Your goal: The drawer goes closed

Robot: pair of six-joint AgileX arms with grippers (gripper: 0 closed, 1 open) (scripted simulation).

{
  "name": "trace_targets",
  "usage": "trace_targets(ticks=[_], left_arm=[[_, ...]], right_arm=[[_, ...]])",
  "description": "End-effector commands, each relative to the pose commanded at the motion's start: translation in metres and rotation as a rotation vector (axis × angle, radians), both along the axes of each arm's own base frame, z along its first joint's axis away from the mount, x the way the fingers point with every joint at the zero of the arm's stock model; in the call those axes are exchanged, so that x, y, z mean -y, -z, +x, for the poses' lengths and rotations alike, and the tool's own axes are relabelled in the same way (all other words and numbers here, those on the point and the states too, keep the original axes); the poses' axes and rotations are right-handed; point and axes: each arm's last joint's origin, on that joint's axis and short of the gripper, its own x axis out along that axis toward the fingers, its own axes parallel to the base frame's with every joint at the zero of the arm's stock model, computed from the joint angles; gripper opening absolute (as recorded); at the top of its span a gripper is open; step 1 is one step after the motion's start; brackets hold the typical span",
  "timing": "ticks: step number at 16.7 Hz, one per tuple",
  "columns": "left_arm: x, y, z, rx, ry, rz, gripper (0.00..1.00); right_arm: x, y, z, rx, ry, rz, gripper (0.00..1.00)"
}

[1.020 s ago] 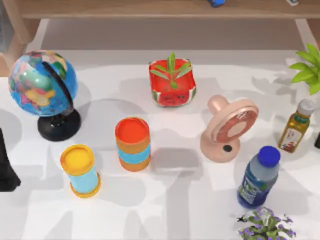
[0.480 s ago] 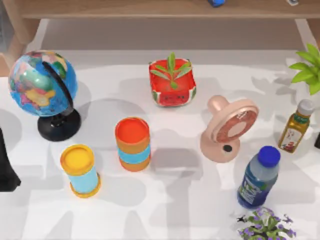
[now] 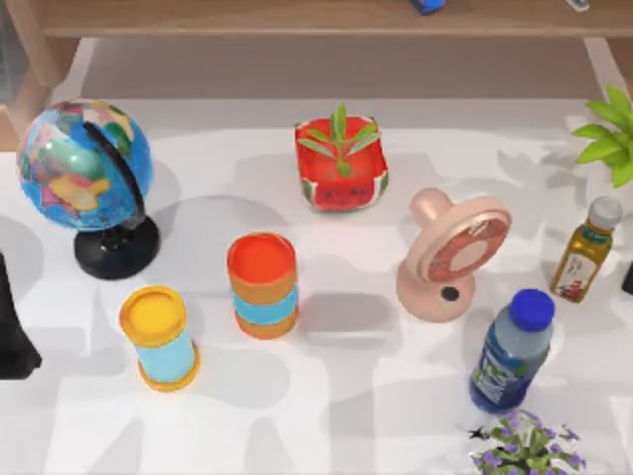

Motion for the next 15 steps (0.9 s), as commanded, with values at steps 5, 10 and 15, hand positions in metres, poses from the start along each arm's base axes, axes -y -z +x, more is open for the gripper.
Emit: trace_targets(ticks=[5, 10, 15], left_arm=[[0.0, 0.0, 0.0, 0.0, 0.0, 0.0, 1.0], [0.0, 0.0, 0.0, 0.0, 0.0, 0.0, 1.0], [0.0, 0.0, 0.0, 0.0, 0.0, 0.0, 1.0]], right_arm=[[0.029, 0.053, -0.003, -0.015, 0.027, -0.393, 1.0], [0.05, 0.106, -0.011, -0.035, 0.038, -0.795, 1.0], [0.062, 0.146, -0.012, -0.038, 0.035, -1.105, 1.0]])
